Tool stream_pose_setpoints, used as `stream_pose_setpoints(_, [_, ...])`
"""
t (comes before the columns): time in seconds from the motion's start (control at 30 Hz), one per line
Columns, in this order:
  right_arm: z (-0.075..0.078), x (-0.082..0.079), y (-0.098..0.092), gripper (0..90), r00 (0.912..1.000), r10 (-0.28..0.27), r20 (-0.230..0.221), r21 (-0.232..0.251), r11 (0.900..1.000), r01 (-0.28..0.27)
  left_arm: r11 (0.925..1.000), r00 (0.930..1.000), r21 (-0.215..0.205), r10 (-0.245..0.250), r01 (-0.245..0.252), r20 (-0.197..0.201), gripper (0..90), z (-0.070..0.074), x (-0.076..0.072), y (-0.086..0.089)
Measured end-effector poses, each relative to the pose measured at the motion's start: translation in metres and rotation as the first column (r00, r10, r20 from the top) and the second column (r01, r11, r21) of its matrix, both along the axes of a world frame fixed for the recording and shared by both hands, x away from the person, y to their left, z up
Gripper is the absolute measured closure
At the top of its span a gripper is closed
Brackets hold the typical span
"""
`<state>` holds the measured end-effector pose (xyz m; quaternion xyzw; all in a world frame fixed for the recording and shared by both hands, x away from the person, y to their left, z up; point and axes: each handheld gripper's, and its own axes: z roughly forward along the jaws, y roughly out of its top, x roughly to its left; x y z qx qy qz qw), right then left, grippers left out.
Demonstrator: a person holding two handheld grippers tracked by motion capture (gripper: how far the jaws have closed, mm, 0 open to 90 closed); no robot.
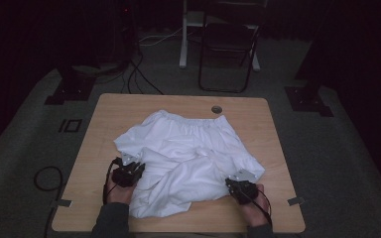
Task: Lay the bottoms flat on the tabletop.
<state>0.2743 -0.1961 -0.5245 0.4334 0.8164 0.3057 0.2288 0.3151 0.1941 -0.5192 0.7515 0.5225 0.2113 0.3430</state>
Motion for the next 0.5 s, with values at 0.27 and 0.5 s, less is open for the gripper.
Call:
stream_pose_setpoints(0.27, [0.0, -0.019, -0.025, 87.9, 0.9992, -0.029, -0.029, 0.002, 1.0, 0.029, 0.9952, 0.9964, 0.047, 0.085, -0.085, 0.003, 82.2, -0.005, -0.011, 0.02])
stream_pose_setpoints(0.5, [0.0, -0.026, -0.039, 87.7, 0.9982, -0.042, -0.043, 0.029, 0.999, 0.044, 0.9979, 0.9979, 0.001, 0.064, -0.064, -0.004, 81.5, -0.005, -0.017, 0.031])
